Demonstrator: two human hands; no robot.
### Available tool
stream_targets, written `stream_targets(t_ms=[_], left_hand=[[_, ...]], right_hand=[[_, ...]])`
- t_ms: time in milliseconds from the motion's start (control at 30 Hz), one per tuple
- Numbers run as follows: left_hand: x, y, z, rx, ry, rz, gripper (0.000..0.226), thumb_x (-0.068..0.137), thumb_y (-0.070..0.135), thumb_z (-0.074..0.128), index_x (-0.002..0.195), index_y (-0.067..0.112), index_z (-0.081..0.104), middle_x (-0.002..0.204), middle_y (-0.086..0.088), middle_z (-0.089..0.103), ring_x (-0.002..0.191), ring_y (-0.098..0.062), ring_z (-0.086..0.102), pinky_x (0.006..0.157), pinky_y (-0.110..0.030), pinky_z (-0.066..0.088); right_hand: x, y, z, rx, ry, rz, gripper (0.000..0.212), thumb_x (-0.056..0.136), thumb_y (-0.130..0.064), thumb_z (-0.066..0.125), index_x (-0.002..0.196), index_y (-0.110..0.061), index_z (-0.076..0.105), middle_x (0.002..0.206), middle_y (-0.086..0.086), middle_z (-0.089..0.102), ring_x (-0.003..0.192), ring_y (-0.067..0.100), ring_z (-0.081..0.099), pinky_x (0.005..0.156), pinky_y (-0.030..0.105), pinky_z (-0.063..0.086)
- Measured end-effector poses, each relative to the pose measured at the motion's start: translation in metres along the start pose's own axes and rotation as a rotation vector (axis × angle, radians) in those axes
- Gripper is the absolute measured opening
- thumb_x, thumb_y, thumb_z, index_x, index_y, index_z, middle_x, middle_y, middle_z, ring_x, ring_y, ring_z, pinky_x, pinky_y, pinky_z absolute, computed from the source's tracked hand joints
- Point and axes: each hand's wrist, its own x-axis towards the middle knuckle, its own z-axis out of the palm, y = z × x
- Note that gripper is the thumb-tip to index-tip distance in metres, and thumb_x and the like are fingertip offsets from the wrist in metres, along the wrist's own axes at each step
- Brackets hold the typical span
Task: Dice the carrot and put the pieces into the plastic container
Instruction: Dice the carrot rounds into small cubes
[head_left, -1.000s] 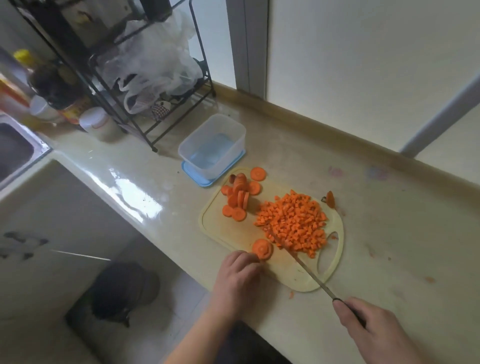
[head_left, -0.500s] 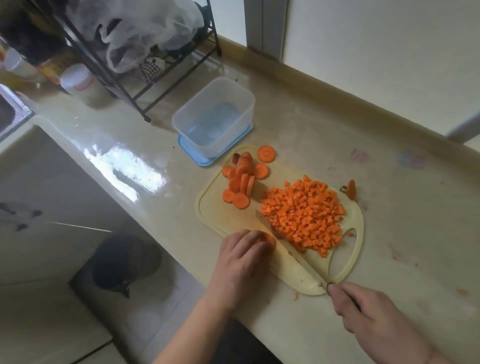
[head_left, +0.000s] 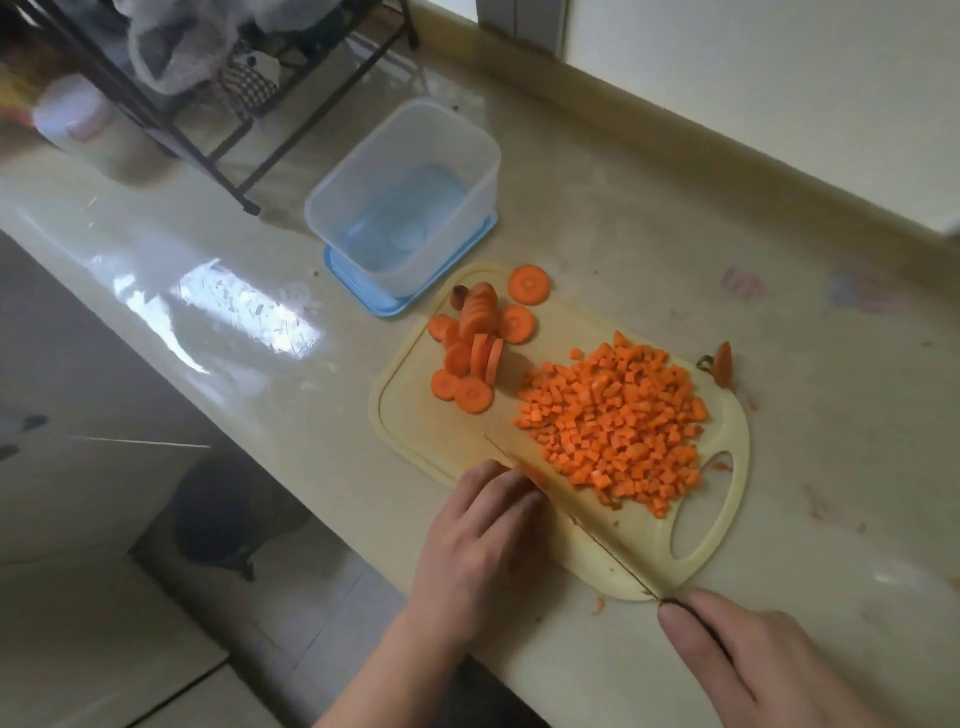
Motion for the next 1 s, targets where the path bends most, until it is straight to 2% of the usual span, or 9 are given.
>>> stream_targets(t_ms=[67, 133, 267, 433, 633, 700, 833, 933, 1000], left_hand=[[0.001, 0.001, -0.001, -0.01, -0.008, -0.025, 0.019, 0.095, 0.007, 0.066, 0.109, -0.003, 0.073, 0.121, -0.014, 0.067, 0.117, -0.033, 0.058, 0.099, -0.04, 0.05], [0.003, 0.003, -0.003, -0.022, -0.011, -0.053, 0.017, 0.095, 0.009, 0.068, 0.108, -0.001, 0.074, 0.119, -0.012, 0.068, 0.115, -0.032, 0.059, 0.099, -0.038, 0.05], [0.006, 0.005, -0.004, -0.012, 0.008, -0.074, 0.015, 0.093, 0.009, 0.07, 0.105, 0.001, 0.075, 0.118, -0.011, 0.069, 0.111, -0.031, 0.06, 0.098, -0.037, 0.051], [0.003, 0.005, -0.003, 0.03, 0.041, -0.052, 0.018, 0.085, 0.005, 0.077, 0.103, 0.0, 0.075, 0.112, -0.013, 0.069, 0.108, -0.031, 0.058, 0.094, -0.039, 0.052], [0.003, 0.006, -0.004, 0.039, 0.064, -0.052, 0.017, 0.082, 0.002, 0.081, 0.098, -0.002, 0.075, 0.107, -0.015, 0.07, 0.106, -0.03, 0.057, 0.095, -0.036, 0.051], [0.002, 0.005, -0.004, 0.033, 0.067, -0.047, 0.015, 0.084, 0.003, 0.078, 0.098, -0.002, 0.075, 0.108, -0.015, 0.07, 0.107, -0.03, 0.058, 0.095, -0.036, 0.051], [0.001, 0.004, -0.003, 0.03, 0.068, -0.055, 0.019, 0.079, 0.0, 0.083, 0.097, -0.003, 0.075, 0.108, -0.015, 0.071, 0.107, -0.031, 0.06, 0.094, -0.037, 0.052], [0.003, 0.005, -0.003, 0.026, 0.077, -0.064, 0.015, 0.084, 0.004, 0.079, 0.098, -0.001, 0.076, 0.108, -0.014, 0.071, 0.107, -0.03, 0.062, 0.095, -0.035, 0.052], [0.003, 0.005, -0.003, 0.022, 0.085, -0.065, 0.013, 0.087, 0.007, 0.077, 0.099, 0.0, 0.077, 0.109, -0.013, 0.071, 0.108, -0.03, 0.062, 0.096, -0.034, 0.053]], right_hand=[[0.001, 0.001, -0.001, -0.011, -0.008, -0.001, 0.094, 0.055, -0.097, -0.005, 0.096, -0.039, 0.056, 0.077, -0.006, 0.069, 0.077, -0.001, 0.062, 0.072, 0.018, 0.049], [0.006, 0.0, -0.002, -0.007, -0.037, -0.022, 0.095, 0.058, -0.096, -0.004, 0.096, -0.035, 0.059, 0.083, -0.012, 0.071, 0.084, -0.002, 0.062, 0.075, 0.021, 0.049], [0.022, -0.002, 0.007, -0.037, -0.069, -0.093, 0.086, 0.068, -0.09, -0.001, 0.073, -0.025, 0.054, 0.066, -0.009, 0.063, 0.066, 0.004, 0.058, 0.067, 0.034, 0.048], [0.021, -0.008, 0.007, -0.021, -0.035, -0.114, 0.082, 0.071, -0.089, 0.002, 0.071, -0.025, 0.054, 0.069, -0.017, 0.062, 0.062, 0.005, 0.056, 0.059, 0.028, 0.039], [0.007, -0.003, -0.003, -0.011, -0.04, -0.105, 0.094, 0.068, -0.092, 0.005, 0.079, -0.019, 0.063, 0.068, -0.012, 0.065, 0.062, 0.002, 0.06, 0.067, 0.027, 0.045], [0.002, -0.002, -0.004, -0.038, -0.047, -0.086, 0.093, 0.064, -0.093, 0.001, 0.082, -0.024, 0.06, 0.071, -0.015, 0.065, 0.066, 0.001, 0.06, 0.067, 0.023, 0.046], [-0.004, 0.001, -0.006, -0.054, -0.051, -0.057, 0.079, 0.057, -0.095, -0.008, 0.092, -0.051, 0.048, 0.076, -0.025, 0.063, 0.072, -0.001, 0.059, 0.067, 0.017, 0.044], [0.001, 0.001, 0.001, -0.082, -0.058, -0.07, 0.092, 0.058, -0.094, -0.011, 0.083, -0.035, 0.055, 0.069, -0.011, 0.064, 0.074, 0.004, 0.061, 0.07, 0.025, 0.046], [0.009, -0.002, 0.008, -0.109, -0.065, -0.094, 0.092, 0.062, -0.091, -0.011, 0.079, -0.029, 0.054, 0.068, -0.008, 0.063, 0.073, 0.008, 0.06, 0.07, 0.031, 0.046]])
